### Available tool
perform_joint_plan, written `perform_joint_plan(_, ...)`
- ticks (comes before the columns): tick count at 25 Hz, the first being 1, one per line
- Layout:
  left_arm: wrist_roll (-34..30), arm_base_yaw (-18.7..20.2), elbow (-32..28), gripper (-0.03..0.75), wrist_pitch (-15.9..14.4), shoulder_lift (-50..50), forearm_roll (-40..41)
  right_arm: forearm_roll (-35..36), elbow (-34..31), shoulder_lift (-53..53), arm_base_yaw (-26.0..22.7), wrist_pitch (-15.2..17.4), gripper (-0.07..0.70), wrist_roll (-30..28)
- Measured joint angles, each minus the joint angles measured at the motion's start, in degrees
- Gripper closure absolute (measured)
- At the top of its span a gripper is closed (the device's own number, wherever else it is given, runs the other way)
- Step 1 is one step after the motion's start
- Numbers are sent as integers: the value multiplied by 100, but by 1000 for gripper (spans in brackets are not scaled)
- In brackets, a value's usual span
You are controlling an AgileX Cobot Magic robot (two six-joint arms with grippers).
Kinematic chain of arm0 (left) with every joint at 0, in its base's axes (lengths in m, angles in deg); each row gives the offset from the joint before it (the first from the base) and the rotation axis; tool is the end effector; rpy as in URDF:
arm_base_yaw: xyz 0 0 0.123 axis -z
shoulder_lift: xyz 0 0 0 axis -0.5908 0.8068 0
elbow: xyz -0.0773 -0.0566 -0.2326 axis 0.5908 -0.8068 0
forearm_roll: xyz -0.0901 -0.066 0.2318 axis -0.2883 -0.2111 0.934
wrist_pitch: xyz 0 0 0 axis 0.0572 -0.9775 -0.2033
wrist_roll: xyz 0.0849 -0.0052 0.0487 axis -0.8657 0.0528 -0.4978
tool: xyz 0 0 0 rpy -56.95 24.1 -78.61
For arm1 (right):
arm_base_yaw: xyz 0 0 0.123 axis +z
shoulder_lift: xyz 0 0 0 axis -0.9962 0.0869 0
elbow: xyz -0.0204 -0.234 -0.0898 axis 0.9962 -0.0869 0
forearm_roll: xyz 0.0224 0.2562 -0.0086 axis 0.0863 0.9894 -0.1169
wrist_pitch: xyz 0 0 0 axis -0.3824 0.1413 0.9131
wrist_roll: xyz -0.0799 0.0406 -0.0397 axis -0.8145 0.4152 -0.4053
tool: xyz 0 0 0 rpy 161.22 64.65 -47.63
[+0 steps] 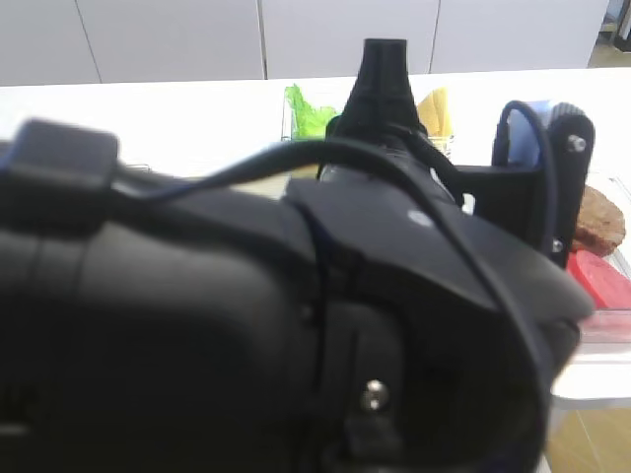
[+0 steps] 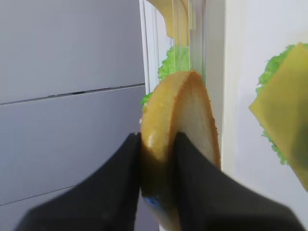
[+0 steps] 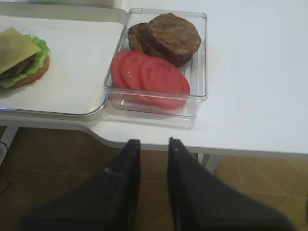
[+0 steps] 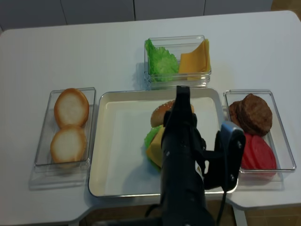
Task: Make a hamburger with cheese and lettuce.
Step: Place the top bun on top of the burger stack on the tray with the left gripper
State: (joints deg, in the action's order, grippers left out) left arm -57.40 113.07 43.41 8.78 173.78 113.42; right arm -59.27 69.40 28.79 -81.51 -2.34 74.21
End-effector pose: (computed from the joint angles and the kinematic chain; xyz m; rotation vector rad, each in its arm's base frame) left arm 0.1659 -0.3180 0.2707 1.4209 1.3942 0.9630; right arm 0.0345 0.0138 0.2684 -0.1570 2.1010 0.1507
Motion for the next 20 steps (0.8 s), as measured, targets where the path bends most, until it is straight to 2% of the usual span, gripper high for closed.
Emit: perform_joint_plan(20,-37,-26,-10,571,-8,122,-427,0,0,0,0,0,483,0)
